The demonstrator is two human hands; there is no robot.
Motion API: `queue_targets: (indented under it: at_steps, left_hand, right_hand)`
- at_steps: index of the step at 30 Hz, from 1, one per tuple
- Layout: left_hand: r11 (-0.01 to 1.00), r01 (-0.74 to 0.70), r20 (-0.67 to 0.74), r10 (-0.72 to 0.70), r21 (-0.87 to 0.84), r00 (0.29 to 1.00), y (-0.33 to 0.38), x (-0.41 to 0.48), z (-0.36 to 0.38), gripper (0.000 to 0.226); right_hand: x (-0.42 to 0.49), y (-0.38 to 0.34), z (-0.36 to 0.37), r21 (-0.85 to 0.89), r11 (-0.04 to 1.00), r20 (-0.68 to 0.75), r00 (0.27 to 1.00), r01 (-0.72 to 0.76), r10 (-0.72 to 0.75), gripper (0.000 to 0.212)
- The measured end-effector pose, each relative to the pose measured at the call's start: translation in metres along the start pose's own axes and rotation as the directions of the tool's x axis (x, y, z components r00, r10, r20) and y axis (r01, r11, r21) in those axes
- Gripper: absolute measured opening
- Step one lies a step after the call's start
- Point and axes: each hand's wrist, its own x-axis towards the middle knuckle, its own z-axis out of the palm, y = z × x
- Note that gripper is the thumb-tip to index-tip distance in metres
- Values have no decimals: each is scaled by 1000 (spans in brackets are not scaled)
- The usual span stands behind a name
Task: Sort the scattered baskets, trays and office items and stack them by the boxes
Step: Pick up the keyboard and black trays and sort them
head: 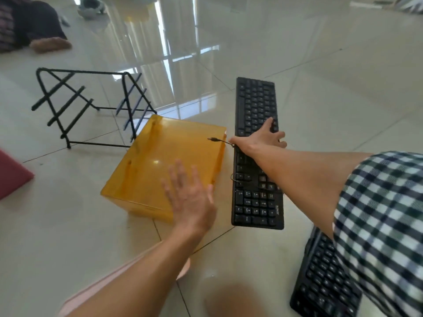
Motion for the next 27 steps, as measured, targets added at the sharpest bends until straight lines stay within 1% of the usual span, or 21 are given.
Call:
queue_targets:
  at_steps: [1, 2, 3, 4, 5, 6, 7, 8, 9, 10, 11, 13, 15, 18, 20, 22, 23, 24, 25, 26, 27]
  left_hand:
    - [989, -141, 7, 141, -48, 990, 16, -4, 4, 62]
    - [956, -263, 11, 267, -128, 964, 30, -9, 7, 54]
    - [911, -351, 4, 361, -217, 933, 44, -16, 10, 48]
    - [872, -398, 7, 417, -286, 909, 55, -25, 15, 46]
    - [858, -396, 48, 433, -326, 900, 63, -34, 20, 50]
    - [876, -346, 137, 409, -337, 902, 69, -41, 28, 58]
    - [909, -260, 259, 350, -325, 900, 72, -47, 37, 67]
    - [936, -162, 385, 280, -313, 879, 74, -51, 47, 75]
    - [945, -77, 480, 231, -319, 846, 74, -53, 55, 80]
    - [942, -38, 533, 221, -333, 817, 73, -54, 62, 83]
    - [940, -35, 561, 232, -339, 794, 71, -55, 68, 84]
    - [946, -40, 598, 236, -322, 766, 66, -56, 78, 75]
    - [947, -5, 630, 217, -320, 746, 61, -54, 86, 61]
    - [922, 78, 677, 219, -379, 702, 57, -53, 92, 58]
    - [916, 116, 687, 198, -383, 699, 53, -55, 96, 57]
    - [926, 131, 684, 162, -355, 711, 49, -55, 100, 57]
    - [929, 138, 681, 145, -343, 718, 46, -55, 103, 55]
    - [929, 149, 678, 131, -338, 723, 45, -55, 104, 53]
    - [931, 149, 673, 125, -334, 729, 44, -55, 104, 53]
    - [938, 132, 662, 122, -321, 740, 44, -55, 104, 54]
    - [947, 110, 647, 119, -302, 753, 44, -55, 104, 56]
  right_hand:
    - [4, 13, 0, 22, 998, 8, 998, -55, 55, 137]
    - [8, 26, 0, 49, 993, 23, 994, -109, 108, 137]
    - [11, 39, 1, 77, 984, 41, 987, -161, 158, 137]
    - [14, 51, 3, 99, 972, 60, 977, -211, 206, 137]
    - [16, 62, 5, 112, 961, 78, 966, -254, 246, 139]
    - [17, 71, 9, 116, 950, 94, 955, -290, 280, 140]
    - [18, 79, 13, 117, 941, 109, 946, -317, 305, 142]
    - [18, 87, 16, 114, 935, 124, 939, -335, 321, 143]
    - [18, 94, 21, 102, 935, 140, 935, -341, 326, 144]
    - [18, 100, 26, 79, 937, 156, 932, -341, 327, 144]
    - [16, 106, 29, 45, 939, 172, 929, -341, 329, 144]
    - [13, 118, 37, -33, 943, 210, 920, -331, 331, 143]
    - [8, 129, 45, -100, 947, 255, 912, -306, 322, 143]
    - [9, 134, 55, -161, 949, 272, 912, -271, 306, 142]
    - [7, 134, 62, -228, 941, 270, 913, -248, 306, 141]
    - [8, 132, 67, -293, 931, 303, 903, -215, 304, 138]
    - [9, 128, 63, -291, 935, 325, 898, -202, 295, 135]
    - [10, 134, 55, -219, 965, 359, 907, -148, 220, 133]
    - [7, 141, 45, -176, 978, 426, 887, -112, 179, 130]
    - [1, 150, 39, -174, 982, 497, 855, -72, 151, 125]
    - [-3, 158, 37, -124, 991, 523, 852, 57, 17, 115]
